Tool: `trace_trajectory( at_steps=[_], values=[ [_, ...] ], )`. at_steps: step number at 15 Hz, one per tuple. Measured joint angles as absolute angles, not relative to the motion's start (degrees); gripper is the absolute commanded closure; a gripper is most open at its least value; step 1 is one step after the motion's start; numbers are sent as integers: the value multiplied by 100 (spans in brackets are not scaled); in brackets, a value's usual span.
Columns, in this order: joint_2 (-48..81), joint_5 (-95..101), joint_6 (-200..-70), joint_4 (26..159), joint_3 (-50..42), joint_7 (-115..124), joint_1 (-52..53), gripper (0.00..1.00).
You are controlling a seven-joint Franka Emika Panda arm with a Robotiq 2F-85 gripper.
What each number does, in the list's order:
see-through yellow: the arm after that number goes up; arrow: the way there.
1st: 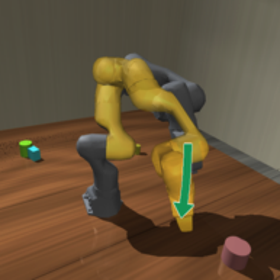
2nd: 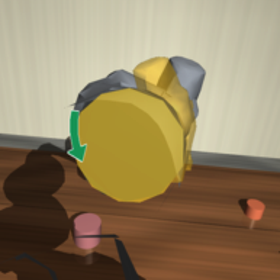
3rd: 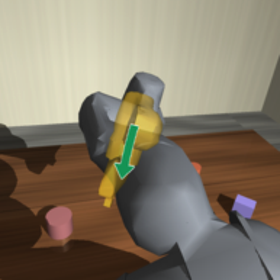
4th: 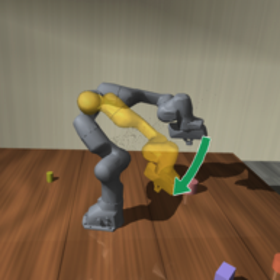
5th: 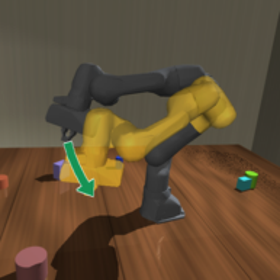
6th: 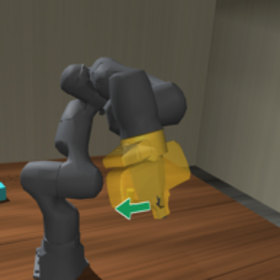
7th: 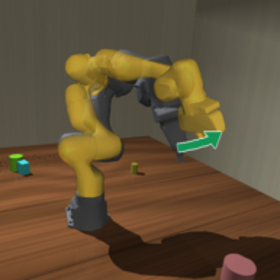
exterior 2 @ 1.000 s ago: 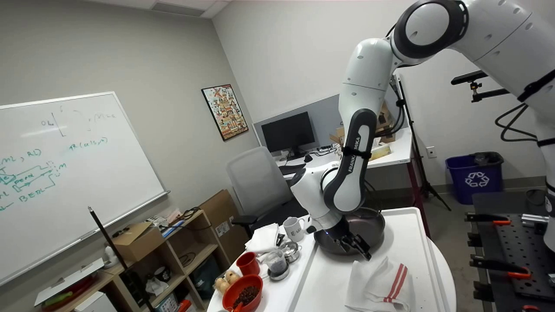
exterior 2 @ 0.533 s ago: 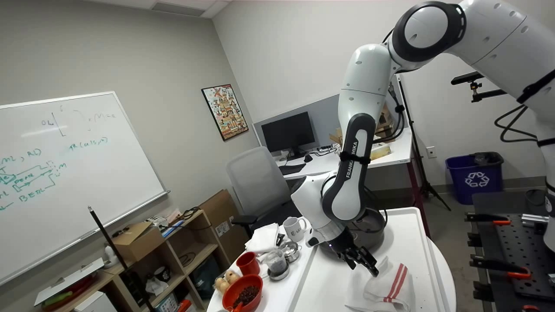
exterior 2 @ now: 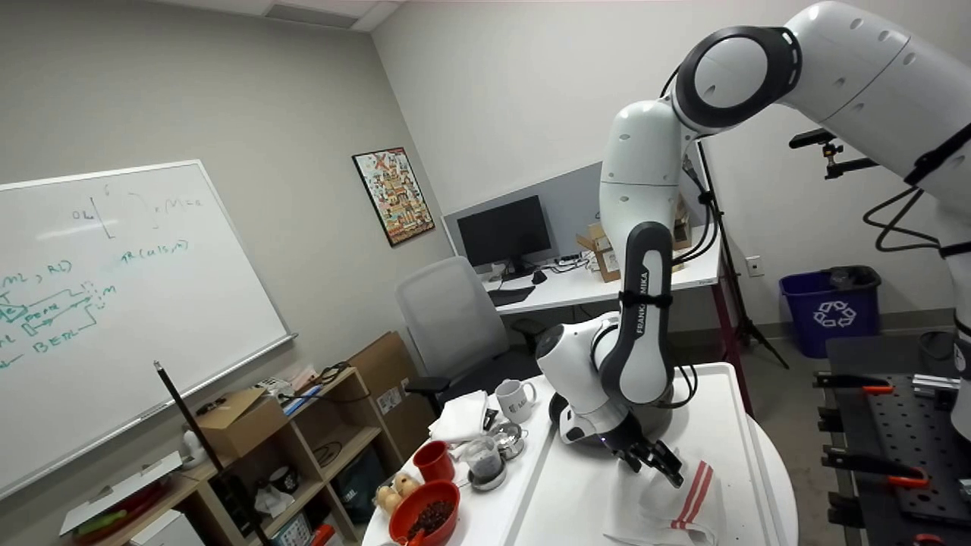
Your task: Pick up the white and red towel and use it to wipe the black pan, set the towel down on the tray
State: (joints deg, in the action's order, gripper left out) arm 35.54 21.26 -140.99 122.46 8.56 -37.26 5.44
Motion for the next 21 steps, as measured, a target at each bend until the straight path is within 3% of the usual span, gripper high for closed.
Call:
trace_trajectory(
  at_steps=[8,10,14,19,21],
  values=[
    [3785,3042,-14928,12497,563,-3247,861,0],
    [3811,3071,-15108,12541,563,-3247,864,26],
    [3817,3069,-15360,12600,565,-3247,844,57],
    [3801,3067,-15622,12640,567,-3247,788,94],
    [3753,3066,-15767,12728,569,-3247,772,100]
  ],
)
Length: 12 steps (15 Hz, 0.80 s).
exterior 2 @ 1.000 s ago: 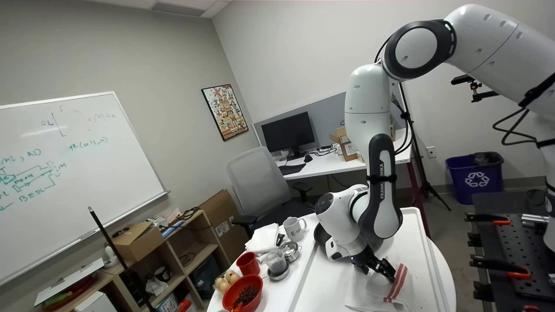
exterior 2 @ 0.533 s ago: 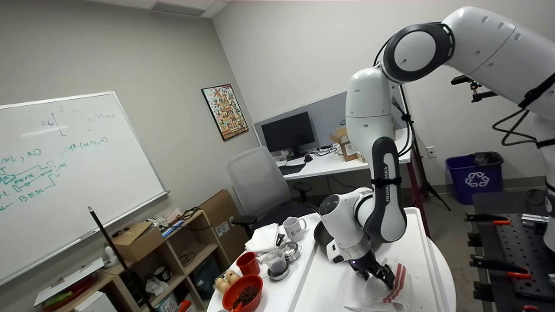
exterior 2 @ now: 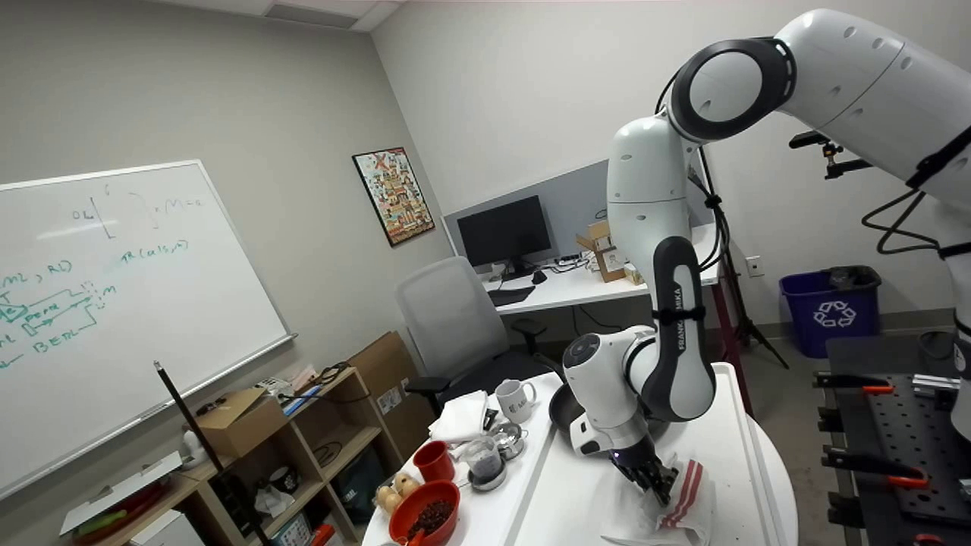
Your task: Pick up the white and red towel and use it to wipe the black pan, set the towel down on the tray
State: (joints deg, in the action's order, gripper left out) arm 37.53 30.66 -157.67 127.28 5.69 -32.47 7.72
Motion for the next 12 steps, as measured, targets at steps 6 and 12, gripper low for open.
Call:
trace_trajectory(
  at_steps=[6,12],
  values=[
    [3658,3041,-16285,12947,607,-3246,645,97],
    [3054,2517,-16973,13360,1073,-3211,156,97]
  ],
)
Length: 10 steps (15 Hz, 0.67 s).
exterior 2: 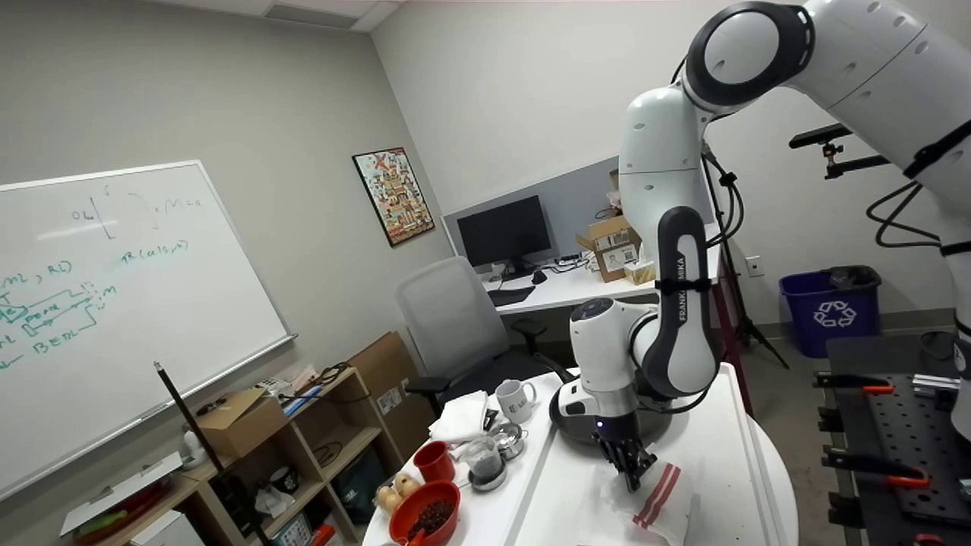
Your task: Pick up the white and red towel and use it to wipe the black pan, set the towel down on the tray
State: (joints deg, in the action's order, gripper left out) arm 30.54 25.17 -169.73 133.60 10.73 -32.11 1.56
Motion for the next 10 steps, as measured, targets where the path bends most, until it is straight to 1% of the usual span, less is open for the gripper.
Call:
trace_trajectory(
  at_steps=[6,10],
  values=[
    [2260,1228,-17043,13473,2002,-3141,-656,97],
    [2100,657,-16950,13293,2127,-3000,-871,97]
  ],
)
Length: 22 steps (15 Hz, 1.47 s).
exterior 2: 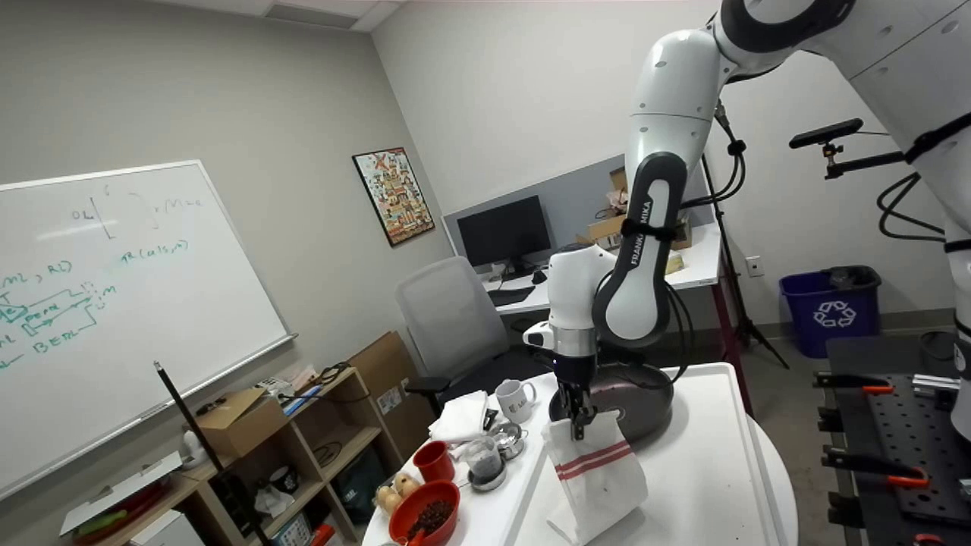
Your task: Pick up the white and red towel and use it to wipe the black pan, set the towel down on the tray
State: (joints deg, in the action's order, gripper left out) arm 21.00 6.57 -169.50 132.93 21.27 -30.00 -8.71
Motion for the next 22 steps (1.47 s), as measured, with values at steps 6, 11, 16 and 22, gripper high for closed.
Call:
trace_trajectory(
  at_steps=[6,11,16,22],
  values=[
    [2447,469,-16291,12730,1839,-2651,-806,97],
    [3403,431,-15988,12175,1732,-2624,-735,97],
    [4188,506,-16224,11754,1393,-2530,-418,97],
    [4396,1000,-16987,11706,751,-2144,293,97]
  ],
)
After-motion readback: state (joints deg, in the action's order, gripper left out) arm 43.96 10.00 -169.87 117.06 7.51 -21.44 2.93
